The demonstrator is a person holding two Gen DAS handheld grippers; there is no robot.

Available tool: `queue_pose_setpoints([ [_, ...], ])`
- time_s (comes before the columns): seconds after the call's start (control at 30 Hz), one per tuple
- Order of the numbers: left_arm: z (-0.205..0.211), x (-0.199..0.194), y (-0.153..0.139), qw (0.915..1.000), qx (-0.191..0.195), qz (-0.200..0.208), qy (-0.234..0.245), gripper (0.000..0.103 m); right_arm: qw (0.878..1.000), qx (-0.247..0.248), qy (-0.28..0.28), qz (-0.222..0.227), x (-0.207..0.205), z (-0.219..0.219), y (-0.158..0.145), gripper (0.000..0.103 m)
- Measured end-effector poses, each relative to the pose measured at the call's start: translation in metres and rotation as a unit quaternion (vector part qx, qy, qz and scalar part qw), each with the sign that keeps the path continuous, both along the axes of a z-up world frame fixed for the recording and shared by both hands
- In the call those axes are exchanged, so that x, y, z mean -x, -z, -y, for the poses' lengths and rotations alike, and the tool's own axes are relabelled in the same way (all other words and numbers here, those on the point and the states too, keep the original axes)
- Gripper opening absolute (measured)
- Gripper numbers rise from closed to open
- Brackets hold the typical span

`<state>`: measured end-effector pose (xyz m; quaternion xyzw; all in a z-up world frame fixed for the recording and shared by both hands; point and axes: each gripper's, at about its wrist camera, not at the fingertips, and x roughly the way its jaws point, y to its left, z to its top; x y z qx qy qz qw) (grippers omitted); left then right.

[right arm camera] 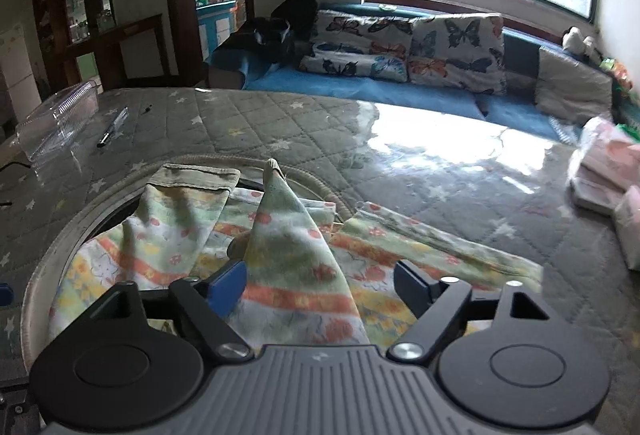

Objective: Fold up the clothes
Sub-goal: 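Grasp the sleeve with the right tool and lift it off the shirt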

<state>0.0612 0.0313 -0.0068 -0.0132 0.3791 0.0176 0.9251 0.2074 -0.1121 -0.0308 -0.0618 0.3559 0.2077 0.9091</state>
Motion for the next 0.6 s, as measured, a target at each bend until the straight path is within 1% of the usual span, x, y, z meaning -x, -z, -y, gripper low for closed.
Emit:
queue_pose_setpoints([
  [0.03,0.0,-0.001,0.0,1.0,-0.001,0.0,0.0,0.103,1.0,-0.001,-0.001,-0.005,-0.003,-0.001,0.002,0.079],
  [0.1,0.001,-0.004,-0.001,1.0,-0.003,-0.001,0.0,0.103,1.0,-0.007,-0.003,-0.018,-0.008,-0.001,0.008,0.069],
  [0.2,0.001,-0.008,-0.002,1.0,-0.007,0.0,0.0,0.103,0.999,-0.024,-0.011,-0.039,-0.014,0.002,0.014,0.049],
  [0.23,0.001,-0.008,-0.002,1.0,-0.008,0.0,0.0,0.103,0.999,-0.029,-0.013,-0.043,-0.013,0.004,0.015,0.039],
  [0.27,0.002,-0.009,-0.003,1.0,-0.009,0.0,0.0,0.103,0.998,-0.033,-0.015,-0.047,-0.013,0.006,0.016,0.032],
  [0.3,0.002,-0.01,-0.003,1.0,-0.009,0.0,0.0,0.103,0.998,-0.037,-0.017,-0.05,-0.012,0.008,0.016,0.027],
  [0.37,0.004,-0.013,-0.003,0.9999,-0.011,0.001,0.001,0.103,0.998,-0.043,-0.013,-0.047,-0.009,0.011,0.014,0.014],
  [0.47,0.008,-0.015,-0.005,0.9999,-0.014,0.003,0.004,0.103,0.998,-0.053,-0.004,-0.036,-0.003,0.018,0.007,0.006],
  [0.53,0.009,-0.017,-0.006,0.9998,-0.016,0.006,0.007,0.103,0.998,-0.057,0.002,-0.024,0.002,0.022,0.001,0.005],
  [0.6,0.011,-0.02,-0.008,0.9998,-0.017,0.01,0.008,0.103,0.998,-0.054,0.014,-0.004,0.009,0.028,-0.012,0.004],
])
